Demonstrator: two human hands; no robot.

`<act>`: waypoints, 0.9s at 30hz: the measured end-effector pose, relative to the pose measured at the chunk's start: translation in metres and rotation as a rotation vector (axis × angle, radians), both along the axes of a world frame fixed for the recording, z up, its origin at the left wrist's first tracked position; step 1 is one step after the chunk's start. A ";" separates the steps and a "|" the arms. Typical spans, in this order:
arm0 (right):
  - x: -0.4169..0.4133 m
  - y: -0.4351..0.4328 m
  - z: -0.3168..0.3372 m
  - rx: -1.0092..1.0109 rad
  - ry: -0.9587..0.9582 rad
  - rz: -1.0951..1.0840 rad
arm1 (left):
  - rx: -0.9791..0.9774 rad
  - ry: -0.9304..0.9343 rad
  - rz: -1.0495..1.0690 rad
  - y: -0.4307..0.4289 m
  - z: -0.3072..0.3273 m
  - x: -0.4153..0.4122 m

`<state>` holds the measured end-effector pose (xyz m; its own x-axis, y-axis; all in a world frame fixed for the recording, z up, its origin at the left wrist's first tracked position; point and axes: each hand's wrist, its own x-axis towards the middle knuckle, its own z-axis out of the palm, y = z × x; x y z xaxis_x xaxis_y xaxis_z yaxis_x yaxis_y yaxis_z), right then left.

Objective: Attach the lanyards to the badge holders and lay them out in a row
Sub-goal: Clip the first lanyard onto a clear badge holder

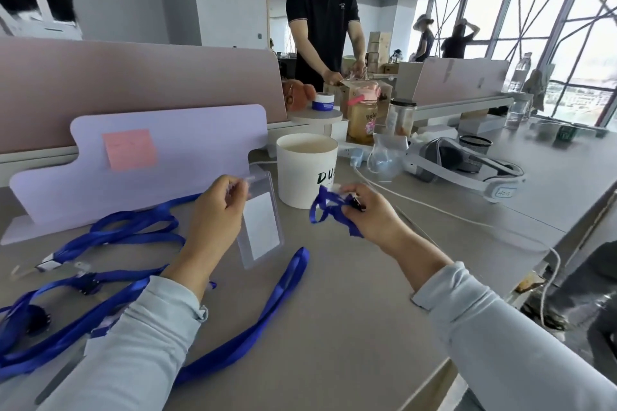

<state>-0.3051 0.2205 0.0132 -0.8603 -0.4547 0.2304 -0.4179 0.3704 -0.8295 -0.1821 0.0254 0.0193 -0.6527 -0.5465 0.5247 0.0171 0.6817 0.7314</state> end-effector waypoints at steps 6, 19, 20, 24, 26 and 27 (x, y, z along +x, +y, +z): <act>-0.047 -0.053 0.053 -0.112 0.148 -0.047 | 0.129 0.034 -0.028 -0.023 0.000 -0.008; -0.133 -0.146 0.065 -0.018 0.194 -0.218 | 0.369 0.094 -0.014 -0.047 -0.007 -0.008; -0.137 -0.149 0.063 0.002 0.180 -0.218 | 0.393 0.103 -0.018 -0.048 -0.007 -0.008; -0.145 -0.155 0.055 0.124 0.159 -0.184 | 0.401 0.106 -0.035 -0.049 -0.006 -0.006; -0.145 -0.155 0.052 0.159 0.182 -0.185 | 0.392 0.111 -0.044 -0.049 -0.005 -0.006; -0.143 -0.154 0.052 0.149 0.194 -0.192 | 0.386 0.106 -0.040 -0.049 -0.005 -0.006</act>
<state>-0.4485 0.0667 0.0654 -0.8803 -0.3291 0.3417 -0.4737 0.5698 -0.6716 -0.1882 -0.0237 0.0139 -0.6306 -0.6919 0.3515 0.1270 0.3548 0.9263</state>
